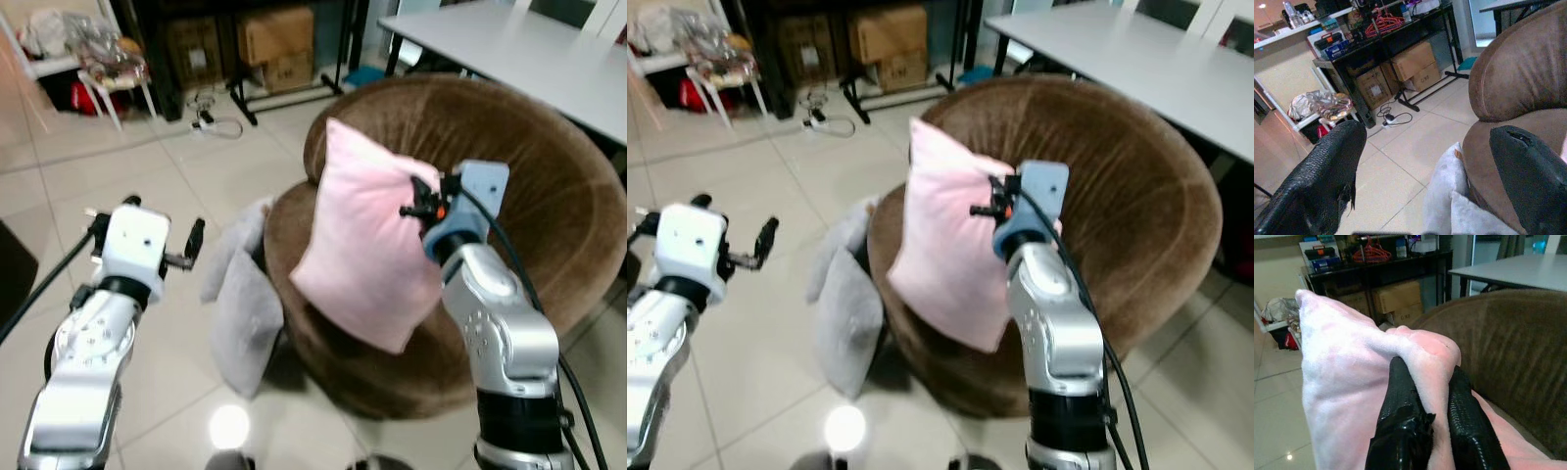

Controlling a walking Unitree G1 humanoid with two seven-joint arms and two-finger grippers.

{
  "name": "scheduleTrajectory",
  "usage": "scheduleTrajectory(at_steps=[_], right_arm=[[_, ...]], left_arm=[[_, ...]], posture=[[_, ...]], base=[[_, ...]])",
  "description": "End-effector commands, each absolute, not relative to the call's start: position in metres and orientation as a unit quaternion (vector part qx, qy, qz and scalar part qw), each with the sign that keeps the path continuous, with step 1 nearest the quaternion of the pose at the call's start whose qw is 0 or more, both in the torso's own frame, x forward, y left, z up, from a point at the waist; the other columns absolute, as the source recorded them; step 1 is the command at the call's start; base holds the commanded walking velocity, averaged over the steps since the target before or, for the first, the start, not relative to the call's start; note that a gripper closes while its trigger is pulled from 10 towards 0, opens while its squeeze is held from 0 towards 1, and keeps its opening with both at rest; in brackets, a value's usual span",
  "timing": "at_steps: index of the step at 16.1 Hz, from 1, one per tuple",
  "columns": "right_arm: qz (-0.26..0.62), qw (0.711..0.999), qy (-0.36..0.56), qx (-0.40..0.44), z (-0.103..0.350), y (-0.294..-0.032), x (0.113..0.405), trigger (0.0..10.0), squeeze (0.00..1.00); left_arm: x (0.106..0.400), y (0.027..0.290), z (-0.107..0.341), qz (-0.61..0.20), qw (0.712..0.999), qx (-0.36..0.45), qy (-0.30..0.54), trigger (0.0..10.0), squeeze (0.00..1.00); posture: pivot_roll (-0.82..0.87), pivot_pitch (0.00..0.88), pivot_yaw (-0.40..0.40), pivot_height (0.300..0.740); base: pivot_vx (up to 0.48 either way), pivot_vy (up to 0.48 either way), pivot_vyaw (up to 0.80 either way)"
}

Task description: Move the pillow to the sofa from floor

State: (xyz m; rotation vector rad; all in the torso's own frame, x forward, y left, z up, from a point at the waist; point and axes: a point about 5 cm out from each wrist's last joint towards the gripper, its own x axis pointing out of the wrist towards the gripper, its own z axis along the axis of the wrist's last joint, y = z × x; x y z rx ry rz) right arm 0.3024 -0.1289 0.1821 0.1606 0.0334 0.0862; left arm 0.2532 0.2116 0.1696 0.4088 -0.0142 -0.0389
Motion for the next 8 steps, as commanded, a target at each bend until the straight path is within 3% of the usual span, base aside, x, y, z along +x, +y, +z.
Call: scheduleTrajectory(at_steps=[1, 4, 8], right_arm=[[0.053, 0.995, -0.011, 0.081, 0.195, -0.128, 0.302, 10.0, 0.00], [0.092, 0.993, -0.013, 0.075, 0.196, -0.116, 0.300, 10.0, 0.00], [0.106, 0.992, -0.012, 0.072, 0.195, -0.112, 0.299, 10.0, 0.00]], left_arm=[[0.254, 0.212, 0.172, -0.025, 0.979, 0.204, -0.012, 10.0, 0.00], [0.253, 0.212, 0.173, -0.030, 0.980, 0.195, -0.016, 10.0, 0.00], [0.252, 0.212, 0.174, -0.034, 0.981, 0.189, -0.018, 10.0, 0.00]], posture=[[0.01, 0.000, -0.040, 0.740], [0.01, 0.000, -0.043, 0.740], [0.02, 0.000, -0.045, 0.740]], base=[[0.000, 0.000, 0.00], [0.000, 0.000, 0.00], [0.303, 0.000, 0.00]])
